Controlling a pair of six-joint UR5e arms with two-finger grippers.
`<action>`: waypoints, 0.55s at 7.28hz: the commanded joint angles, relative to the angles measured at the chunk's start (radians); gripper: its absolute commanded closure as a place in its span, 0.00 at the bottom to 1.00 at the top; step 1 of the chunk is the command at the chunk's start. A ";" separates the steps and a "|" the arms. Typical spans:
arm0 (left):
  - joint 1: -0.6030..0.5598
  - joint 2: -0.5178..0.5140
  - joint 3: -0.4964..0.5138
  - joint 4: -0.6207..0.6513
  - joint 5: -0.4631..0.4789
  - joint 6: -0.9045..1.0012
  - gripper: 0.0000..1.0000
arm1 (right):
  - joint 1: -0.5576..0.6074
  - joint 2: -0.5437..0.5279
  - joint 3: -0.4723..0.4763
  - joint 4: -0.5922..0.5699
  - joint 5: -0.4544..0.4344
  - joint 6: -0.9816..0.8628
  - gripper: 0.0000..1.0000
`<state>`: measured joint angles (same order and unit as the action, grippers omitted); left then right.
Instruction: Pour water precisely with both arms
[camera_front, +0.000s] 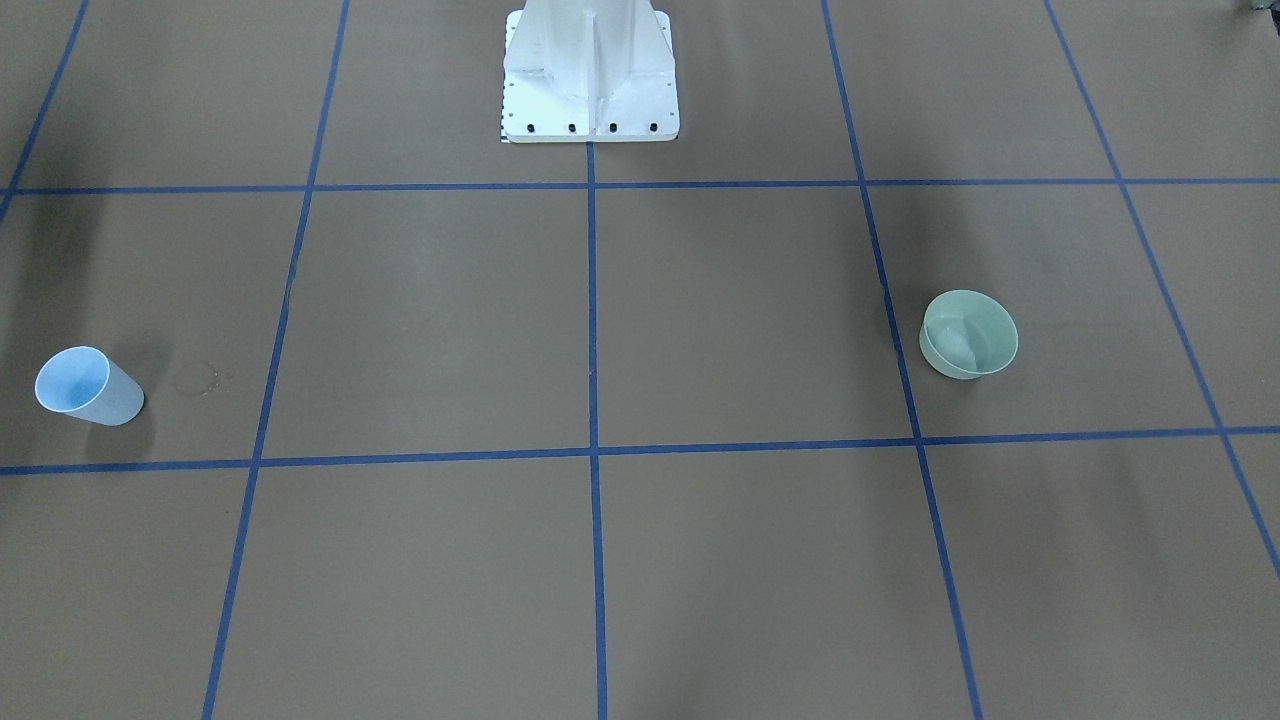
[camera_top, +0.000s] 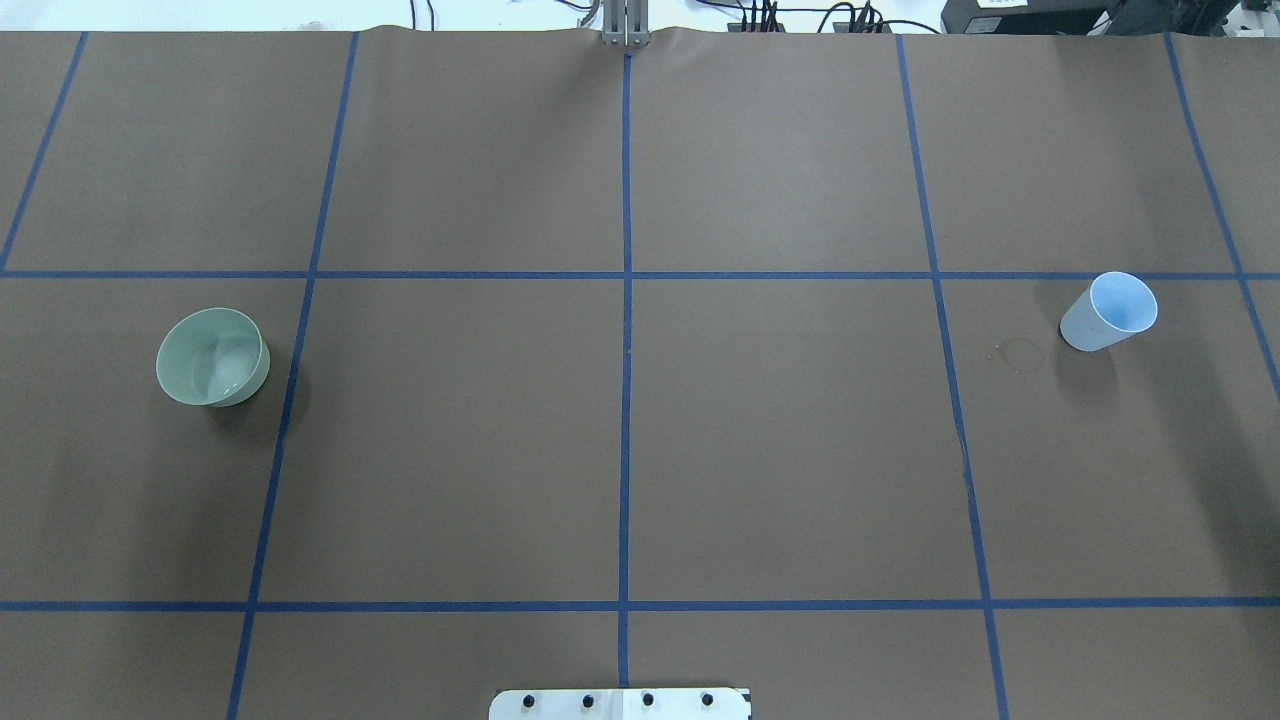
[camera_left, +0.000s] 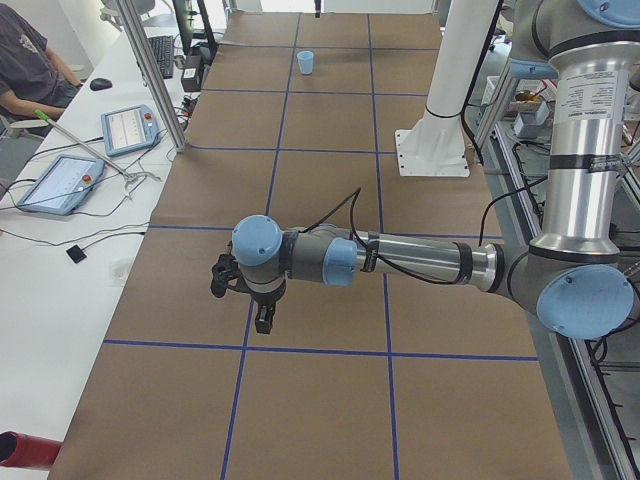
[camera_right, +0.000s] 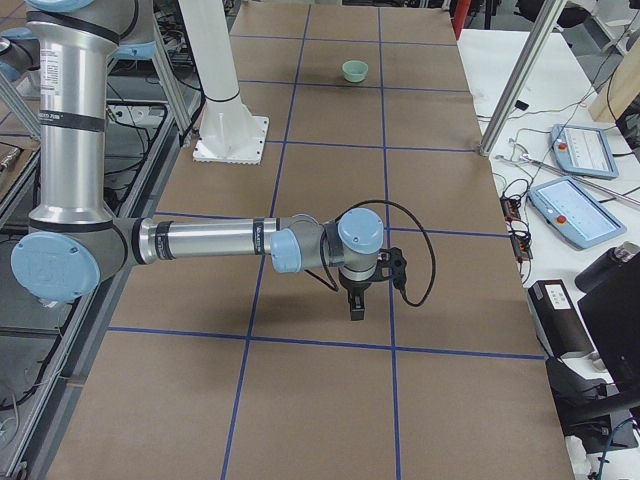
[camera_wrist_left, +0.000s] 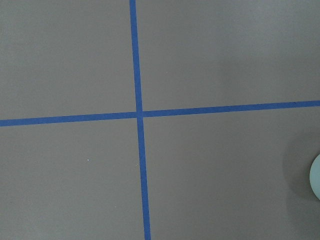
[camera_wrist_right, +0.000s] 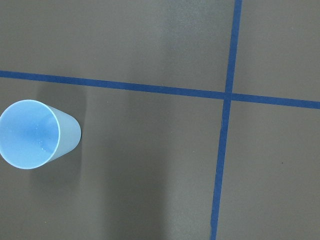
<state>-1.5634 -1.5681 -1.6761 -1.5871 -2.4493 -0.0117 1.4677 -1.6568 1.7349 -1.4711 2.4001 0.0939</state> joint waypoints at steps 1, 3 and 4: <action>0.000 0.000 0.001 -0.008 0.000 -0.004 0.00 | -0.001 0.009 0.005 0.006 0.001 0.000 0.00; 0.002 0.000 -0.001 -0.008 0.000 -0.004 0.00 | -0.001 0.009 0.003 0.011 0.001 0.001 0.00; 0.002 0.000 0.001 -0.008 -0.002 -0.004 0.00 | -0.001 0.009 0.005 0.018 -0.002 -0.002 0.00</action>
<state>-1.5621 -1.5677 -1.6756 -1.5953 -2.4502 -0.0153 1.4666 -1.6477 1.7384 -1.4591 2.4000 0.0942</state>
